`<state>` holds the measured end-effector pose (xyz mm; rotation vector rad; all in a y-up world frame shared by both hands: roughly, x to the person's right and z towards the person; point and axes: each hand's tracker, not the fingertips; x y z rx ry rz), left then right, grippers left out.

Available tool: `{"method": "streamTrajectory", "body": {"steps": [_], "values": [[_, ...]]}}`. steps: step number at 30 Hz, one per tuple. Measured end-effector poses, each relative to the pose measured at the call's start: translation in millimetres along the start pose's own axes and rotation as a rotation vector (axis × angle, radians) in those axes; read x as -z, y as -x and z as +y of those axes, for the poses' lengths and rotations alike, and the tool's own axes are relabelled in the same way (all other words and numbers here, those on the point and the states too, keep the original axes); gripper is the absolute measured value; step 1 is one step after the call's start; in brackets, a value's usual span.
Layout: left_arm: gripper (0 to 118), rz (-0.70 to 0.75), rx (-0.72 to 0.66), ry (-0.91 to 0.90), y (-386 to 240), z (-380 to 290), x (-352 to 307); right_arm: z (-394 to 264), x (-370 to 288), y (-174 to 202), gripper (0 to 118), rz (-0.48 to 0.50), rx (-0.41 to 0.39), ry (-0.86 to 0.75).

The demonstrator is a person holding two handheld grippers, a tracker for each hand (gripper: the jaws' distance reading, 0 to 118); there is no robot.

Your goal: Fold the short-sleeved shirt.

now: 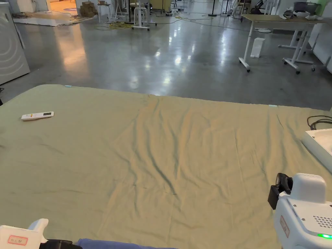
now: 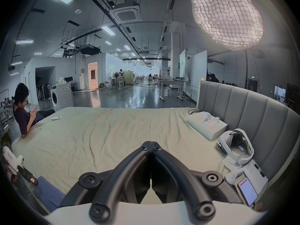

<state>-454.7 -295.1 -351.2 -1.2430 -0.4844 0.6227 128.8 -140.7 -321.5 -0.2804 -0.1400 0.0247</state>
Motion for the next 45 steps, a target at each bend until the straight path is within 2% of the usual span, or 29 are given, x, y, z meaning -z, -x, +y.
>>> {"method": "streamTrajectory", "body": {"steps": [2,5,6,11,13,14,17,18,19,21,22,23,29,35,39,41,43,45], "values": [[67,-0.035,-0.021,-0.04,13.0,-1.5,4.7,-1.9,0.0,0.1,0,-0.004,-0.005,0.008],[67,-0.193,-0.152,-0.091,32.1,1.1,-2.2,-4.5,0.5,0.6,0,-0.005,-0.008,0.022],[67,-0.239,-0.182,-0.084,16.7,-10.9,-1.1,-5.5,0.8,1.3,0,-0.005,-0.009,0.025],[65,-0.387,-0.159,0.016,9.5,-24.9,31.4,-7.8,2.3,6.2,0,0.003,-0.01,0.046],[61,-0.389,-0.131,0.017,-0.1,-29.7,38.7,-7.5,2.0,7.3,0,0.012,0.001,0.055],[59,-0.378,-0.12,0.019,17.6,-25.7,39.7,-7.1,1.9,7.8,0,0.015,0.004,0.057],[21,-0.25,-0.064,0.018,3.6,-28.7,47.3,-5.2,1.0,9.9,0,0.016,0.002,0.057],[17,-0.226,-0.049,0.014,-18.1,-31.8,40.5,-4.7,0.8,10.4,0,0.017,0.0,0.056],[16,-0.257,-0.059,0.008,-21.7,-34.1,38.0,-4.2,0.7,10.9,0,0.018,-0.001,0.056],[12,-0.227,-0.029,-0.003,-30.3,-36.1,36.8,-3.9,0.0,11.9,0,0.019,-0.006,0.056],[12,-0.18,-0.008,-0.001,-7.2,-27.2,43.2,-4.0,-0.2,12.2,0,0.02,-0.008,0.057],[11,-0.183,-0.008,-0.001,-10.2,-26.6,42.3,-4.2,-0.2,12.4,0,0.022,-0.009,0.058],[10,-0.106,-0.001,-0.02,-40.7,-21.5,26.5,-3.0,-1.2,11.6,0,0.04,0.012,0.072],[10,-0.057,0.07,-0.03,-75.3,-21.6,-5.9,-1.7,-1.1,10.3,0,0.039,0.001,0.068],[10,0.056,0.12,-0.061,-84.3,-19.8,-32.5,-2.8,0.2,9.2,0,0.042,0.006,0.076],[10,0.124,0.089,-0.07,-82.3,-17.6,-45.7,-3.3,0.7,8.5,0,0.05,0.023,0.079],[10,0.167,0.121,-0.099,-75.9,-17.8,-59.4,-2.9,0.8,8.3,0,0.054,0.033,0.077],[10,0.225,0.077,-0.106,-74.8,-17.9,-69.4,-2.4,0.5,9.5,0,0.056,0.032,0.075]]}}
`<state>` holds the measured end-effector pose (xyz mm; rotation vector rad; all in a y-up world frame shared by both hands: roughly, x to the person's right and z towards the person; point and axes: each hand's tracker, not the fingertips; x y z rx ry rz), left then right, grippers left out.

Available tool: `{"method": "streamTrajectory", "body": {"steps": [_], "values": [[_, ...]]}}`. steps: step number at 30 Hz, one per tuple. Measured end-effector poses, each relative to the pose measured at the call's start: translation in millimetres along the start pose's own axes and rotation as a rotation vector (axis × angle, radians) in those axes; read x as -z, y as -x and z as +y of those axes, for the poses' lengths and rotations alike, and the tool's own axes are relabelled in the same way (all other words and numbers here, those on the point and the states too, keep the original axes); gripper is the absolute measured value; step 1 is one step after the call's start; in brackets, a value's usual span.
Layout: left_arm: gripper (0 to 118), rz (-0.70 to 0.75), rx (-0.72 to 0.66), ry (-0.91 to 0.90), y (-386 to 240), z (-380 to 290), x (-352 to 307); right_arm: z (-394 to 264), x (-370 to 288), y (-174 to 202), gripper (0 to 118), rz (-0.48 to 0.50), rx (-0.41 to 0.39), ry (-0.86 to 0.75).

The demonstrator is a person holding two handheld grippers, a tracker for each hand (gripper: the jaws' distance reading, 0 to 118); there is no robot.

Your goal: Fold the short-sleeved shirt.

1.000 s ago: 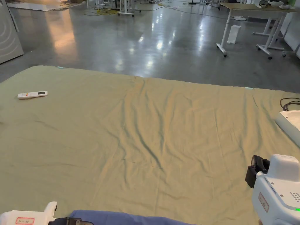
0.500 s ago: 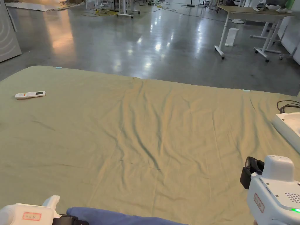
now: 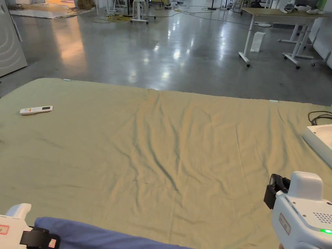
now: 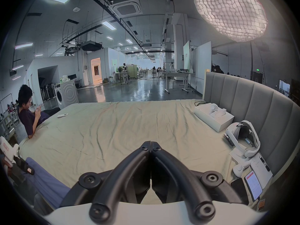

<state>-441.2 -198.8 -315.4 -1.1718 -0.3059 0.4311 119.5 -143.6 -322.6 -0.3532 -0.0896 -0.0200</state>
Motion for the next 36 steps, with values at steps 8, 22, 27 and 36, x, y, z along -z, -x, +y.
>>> {"method": "streamTrajectory", "body": {"steps": [8,22,27,36], "values": [[10,0.05,-0.008,0.018,-30.4,-7.5,-11.5,-1.5,3.1,6.2,0,0.024,-0.005,0.011],[10,-0.178,0.105,0.147,-151.8,-20.6,38.7,-12.6,-3.0,-9.8,0,0.009,0.023,0.04],[10,-0.121,0.066,0.204,-184.4,-29.5,107.0,-20.0,-6.5,-23.9,0,-0.018,0.051,0.05],[10,0.04,0.038,0.241,-210.8,-45.6,193.6,-26.2,-11.5,-43.6,0,-0.055,0.068,0.071]]}}
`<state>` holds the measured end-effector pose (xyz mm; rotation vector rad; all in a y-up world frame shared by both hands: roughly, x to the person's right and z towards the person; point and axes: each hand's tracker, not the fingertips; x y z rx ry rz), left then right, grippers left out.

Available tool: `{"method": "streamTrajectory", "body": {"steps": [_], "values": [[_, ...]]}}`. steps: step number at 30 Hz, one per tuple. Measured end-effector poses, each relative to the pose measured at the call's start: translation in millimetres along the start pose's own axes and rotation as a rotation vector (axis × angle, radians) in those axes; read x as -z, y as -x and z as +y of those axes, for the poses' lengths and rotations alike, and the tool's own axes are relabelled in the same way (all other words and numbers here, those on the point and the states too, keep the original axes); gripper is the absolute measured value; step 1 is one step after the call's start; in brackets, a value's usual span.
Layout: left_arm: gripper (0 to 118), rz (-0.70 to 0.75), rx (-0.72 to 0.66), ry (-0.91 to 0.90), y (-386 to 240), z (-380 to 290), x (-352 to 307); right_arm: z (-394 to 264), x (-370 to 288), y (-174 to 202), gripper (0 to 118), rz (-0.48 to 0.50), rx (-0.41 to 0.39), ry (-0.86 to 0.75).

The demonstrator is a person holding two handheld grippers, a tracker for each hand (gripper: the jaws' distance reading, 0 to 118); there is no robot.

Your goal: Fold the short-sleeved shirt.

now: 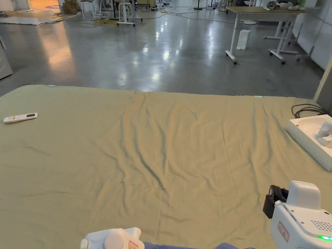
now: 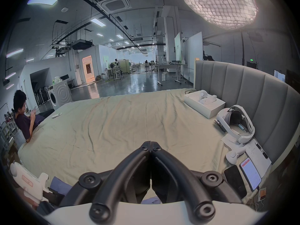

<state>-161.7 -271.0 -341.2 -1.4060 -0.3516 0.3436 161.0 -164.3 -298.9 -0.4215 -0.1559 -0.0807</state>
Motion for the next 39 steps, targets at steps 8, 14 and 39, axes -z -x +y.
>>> {"method": "streamTrajectory", "body": {"steps": [8,14,39], "values": [[50,-0.115,-0.088,0.006,7.6,3.5,-17.2,-0.9,2.3,-5.0,0,-0.008,0.03,0.014],[54,-0.207,-0.06,-0.053,9.3,2.3,-58.5,-0.2,-0.3,-2.9,0,0.001,0.025,0.012],[11,-0.038,0.173,-0.072,-47.6,-18.2,8.5,-10.2,0.3,-12.7,0,-0.007,0.041,0.06]]}}
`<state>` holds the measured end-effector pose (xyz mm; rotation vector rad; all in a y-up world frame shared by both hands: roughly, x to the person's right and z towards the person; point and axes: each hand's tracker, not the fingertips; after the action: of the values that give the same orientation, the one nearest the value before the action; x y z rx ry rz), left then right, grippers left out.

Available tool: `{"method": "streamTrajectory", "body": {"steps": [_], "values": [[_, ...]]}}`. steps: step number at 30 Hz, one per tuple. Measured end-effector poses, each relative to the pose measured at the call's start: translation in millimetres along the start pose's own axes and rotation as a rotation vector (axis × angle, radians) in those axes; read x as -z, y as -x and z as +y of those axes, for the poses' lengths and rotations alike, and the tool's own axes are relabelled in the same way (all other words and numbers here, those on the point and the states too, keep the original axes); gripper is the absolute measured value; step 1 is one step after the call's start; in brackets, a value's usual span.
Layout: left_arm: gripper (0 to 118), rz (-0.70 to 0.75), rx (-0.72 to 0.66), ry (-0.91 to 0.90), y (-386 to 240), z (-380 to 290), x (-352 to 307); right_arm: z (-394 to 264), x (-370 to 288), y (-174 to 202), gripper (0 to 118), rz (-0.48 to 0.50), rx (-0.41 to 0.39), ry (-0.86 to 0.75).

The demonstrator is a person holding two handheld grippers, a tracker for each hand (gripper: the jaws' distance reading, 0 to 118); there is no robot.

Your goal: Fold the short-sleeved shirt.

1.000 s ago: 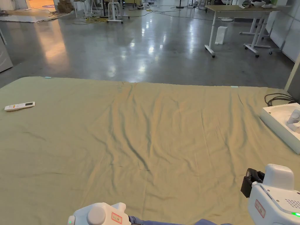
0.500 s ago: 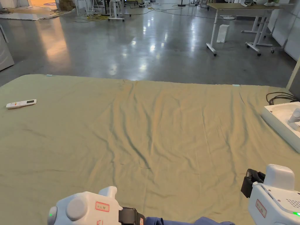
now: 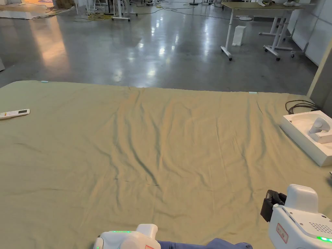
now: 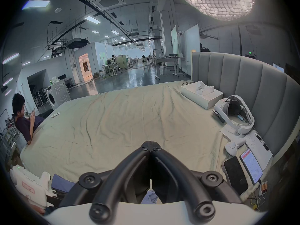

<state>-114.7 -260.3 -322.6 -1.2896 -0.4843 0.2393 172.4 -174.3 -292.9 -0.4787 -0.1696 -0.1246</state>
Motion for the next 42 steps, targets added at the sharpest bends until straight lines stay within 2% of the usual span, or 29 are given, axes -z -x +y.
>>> {"method": "streamTrajectory", "body": {"steps": [8,12,14,15,16,19,21,27,31,34,36,42], "values": [[11,0.005,-0.024,-0.02,4.4,-3.3,3.3,-5.2,1.7,2.2,0,0.007,0.001,0.018],[15,-0.091,-0.06,-0.021,20.6,-0.5,-20.7,-5.0,3.2,3.6,0,0.013,0.001,0.022],[22,-0.134,-0.08,-0.04,35.3,2.5,-39.1,-4.0,3.4,4.5,0,0.016,0.0,0.023],[43,-0.134,-0.082,-0.062,42.6,2.9,-50.8,-3.5,4.1,5.0,0,0.017,-0.001,0.023],[53,-0.136,-0.081,-0.09,50.3,2.3,-63.8,-3.0,5.1,5.3,0,0.018,-0.001,0.025],[58,-0.102,-0.092,-0.163,78.1,2.7,-97.3,-2.7,7.6,6.4,0,0.023,0.002,0.029],[67,-0.09,-0.111,-0.187,104.3,1.9,-114.9,-2.8,8.6,8.3,0,0.027,0.001,0.032],[68,-0.028,-0.146,-0.215,173.5,-10.5,-125.3,-3.6,10.2,15.0,0,0.038,-0.003,0.041],[68,-0.183,-0.231,-0.092,207.6,-18.8,-101.2,-4.1,11.1,17.9,0,0.04,-0.006,0.044],[68,-0.251,-0.238,-0.025,217.7,-24.0,-74.4,-3.6,11.7,19.7,0,0.042,-0.005,0.048],[69,-0.227,-0.205,-0.087,218.3,-29.0,-67.4,-2.6,11.0,21.1,0,0.043,-0.007,0.05],[69,-0.407,-0.273,-0.128,235.2,-29.1,-62.1,-1.0,11.7,25.2,0,0.042,-0.013,0.056]]}}
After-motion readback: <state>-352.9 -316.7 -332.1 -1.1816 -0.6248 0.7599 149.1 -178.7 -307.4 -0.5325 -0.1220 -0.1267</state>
